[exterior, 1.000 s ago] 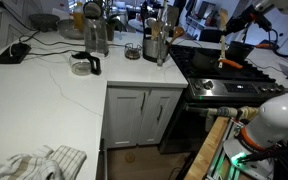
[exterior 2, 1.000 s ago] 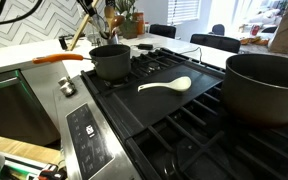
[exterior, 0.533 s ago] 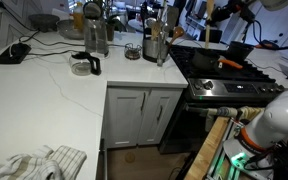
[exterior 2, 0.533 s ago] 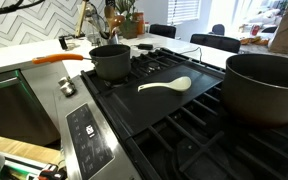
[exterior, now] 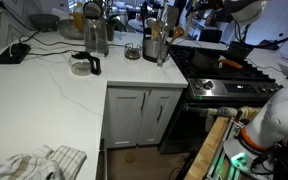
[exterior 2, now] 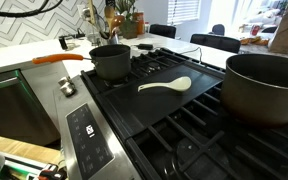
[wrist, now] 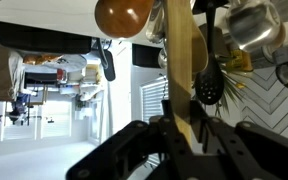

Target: Put the wooden spatula in the kitchen utensils box

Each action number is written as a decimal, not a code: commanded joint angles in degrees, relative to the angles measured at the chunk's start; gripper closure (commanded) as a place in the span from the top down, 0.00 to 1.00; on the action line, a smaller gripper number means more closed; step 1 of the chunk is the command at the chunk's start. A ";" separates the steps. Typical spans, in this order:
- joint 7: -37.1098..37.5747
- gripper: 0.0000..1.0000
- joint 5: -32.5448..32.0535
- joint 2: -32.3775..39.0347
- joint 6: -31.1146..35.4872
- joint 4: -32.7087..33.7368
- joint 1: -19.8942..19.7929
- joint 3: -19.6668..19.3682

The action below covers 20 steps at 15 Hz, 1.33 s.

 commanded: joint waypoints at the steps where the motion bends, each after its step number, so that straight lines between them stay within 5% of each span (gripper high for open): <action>1: -2.95 0.06 2.79 3.98 11.30 -1.63 8.12 -5.05; 10: -0.23 0.06 -1.27 8.81 20.01 -1.25 26.07 -21.99; 20: -2.46 0.06 -11.22 1.32 19.53 -1.74 51.66 -48.02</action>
